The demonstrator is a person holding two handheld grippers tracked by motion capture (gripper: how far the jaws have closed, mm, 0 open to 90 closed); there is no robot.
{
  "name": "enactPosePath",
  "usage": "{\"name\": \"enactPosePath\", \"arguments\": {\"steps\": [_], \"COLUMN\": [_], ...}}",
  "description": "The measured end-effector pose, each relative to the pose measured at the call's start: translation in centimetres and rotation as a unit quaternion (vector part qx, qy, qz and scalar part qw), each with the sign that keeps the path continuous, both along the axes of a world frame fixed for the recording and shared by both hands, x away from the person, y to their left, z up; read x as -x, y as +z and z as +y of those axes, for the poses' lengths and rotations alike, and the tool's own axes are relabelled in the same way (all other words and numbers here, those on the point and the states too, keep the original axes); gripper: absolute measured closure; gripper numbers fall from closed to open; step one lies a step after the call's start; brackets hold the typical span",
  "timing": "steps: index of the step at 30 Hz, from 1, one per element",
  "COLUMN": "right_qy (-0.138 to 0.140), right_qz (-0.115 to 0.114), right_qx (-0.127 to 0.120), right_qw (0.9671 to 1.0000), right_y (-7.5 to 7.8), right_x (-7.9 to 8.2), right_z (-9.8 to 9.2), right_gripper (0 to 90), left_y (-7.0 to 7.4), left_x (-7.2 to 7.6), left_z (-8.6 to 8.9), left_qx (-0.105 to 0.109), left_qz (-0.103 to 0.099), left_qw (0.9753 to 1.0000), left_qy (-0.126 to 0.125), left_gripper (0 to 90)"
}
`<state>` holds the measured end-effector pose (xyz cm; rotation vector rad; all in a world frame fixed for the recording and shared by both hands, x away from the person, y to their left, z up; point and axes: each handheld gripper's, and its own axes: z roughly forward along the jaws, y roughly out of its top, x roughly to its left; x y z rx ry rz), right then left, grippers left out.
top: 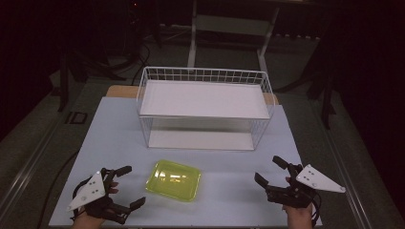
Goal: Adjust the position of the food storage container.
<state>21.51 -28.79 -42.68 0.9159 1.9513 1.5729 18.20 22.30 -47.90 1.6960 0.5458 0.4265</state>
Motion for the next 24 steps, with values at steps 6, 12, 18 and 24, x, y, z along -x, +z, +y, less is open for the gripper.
{"name": "enactPosePath", "arguments": {"steps": [6, 12, 18, 24], "right_qy": [-0.003, 0.002, 0.005, 0.008], "right_qz": [0.006, 0.005, 0.007, 0.009], "right_qx": [0.012, 0.007, 0.010, 0.008], "right_qw": [0.9999, 1.0000, 0.9999, 0.9999], "right_y": [0.0, 0.1, 0.1, 0.1], "right_x": [0.0, 0.1, 0.1, 0.0], "right_z": [0.3, 0.5, 0.8, 1.0], "right_gripper": [13.1, 13.0, 13.0, 13.0], "left_y": [0.5, 1.8, 2.6, 2.8], "left_x": [-0.1, -0.3, -0.2, -0.2], "left_z": [-0.1, -0.8, -1.8, -2.8], "left_qx": [0.006, 0.012, 0.008, -0.008], "left_qz": [0.014, 0.042, 0.051, 0.070], "left_qw": [0.9997, 0.9987, 0.9980, 0.9965], "left_qy": [-0.018, -0.025, -0.037, -0.045], "left_gripper": [0.0, 0.0, 0.0, 2.0]}}
